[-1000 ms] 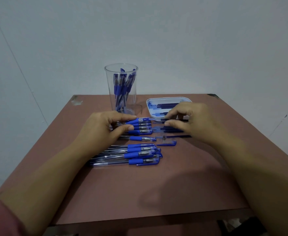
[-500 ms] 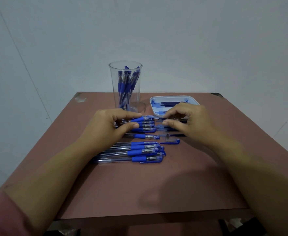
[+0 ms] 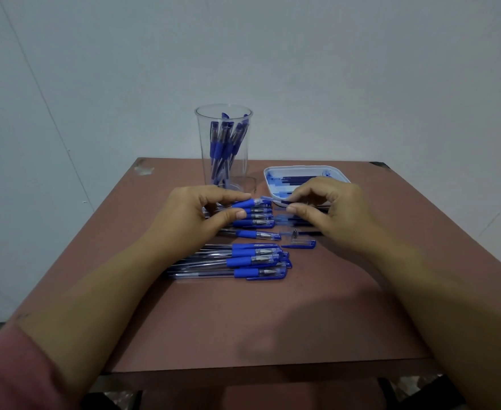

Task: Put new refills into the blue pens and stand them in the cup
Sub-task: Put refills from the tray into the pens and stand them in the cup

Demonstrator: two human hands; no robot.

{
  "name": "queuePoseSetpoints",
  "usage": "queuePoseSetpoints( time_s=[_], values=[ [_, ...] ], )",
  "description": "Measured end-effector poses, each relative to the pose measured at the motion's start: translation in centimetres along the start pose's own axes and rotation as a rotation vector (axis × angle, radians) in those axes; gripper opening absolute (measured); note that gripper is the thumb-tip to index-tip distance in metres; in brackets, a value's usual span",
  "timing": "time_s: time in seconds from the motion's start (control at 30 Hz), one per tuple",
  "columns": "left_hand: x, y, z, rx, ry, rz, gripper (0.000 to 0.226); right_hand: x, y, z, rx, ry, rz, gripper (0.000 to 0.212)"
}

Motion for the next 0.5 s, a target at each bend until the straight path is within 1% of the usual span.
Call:
queuePoseSetpoints(
  time_s=[0.1, 0.27, 0.4, 0.5],
  values=[
    [0.0, 0.0, 0.0, 0.0, -0.007, 0.01, 0.03, -0.1, 0.0, 0.1, -0.003, -0.001, 0.009, 0.017],
    [0.0, 0.0, -0.1, -0.005, 0.0, 0.007, 0.029, 0.1, 0.1, 0.5, -0.024, -0.051, 0.003, 0.011],
    [-0.1, -0.2, -0.2, 0.009, 0.077, -0.056, 0.03, 0.1, 0.3, 1.1, -0.1, -0.139, 0.004, 0.009],
    [0.1, -0.3, -0.1, 0.027, 0.136, -0.103, 0.028, 0.7, 0.4, 0.8, -0.205, -0.215, -0.007, 0.007]
  ],
)
Point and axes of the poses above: each hand's wrist, its own y-axis towards the middle knuckle, its own x-axis out of the palm, z = x × y, the point moved 5 cm from there along y, towards the middle knuckle, and after that the axes turned 12 degrees about x, right-handed, at the moved point
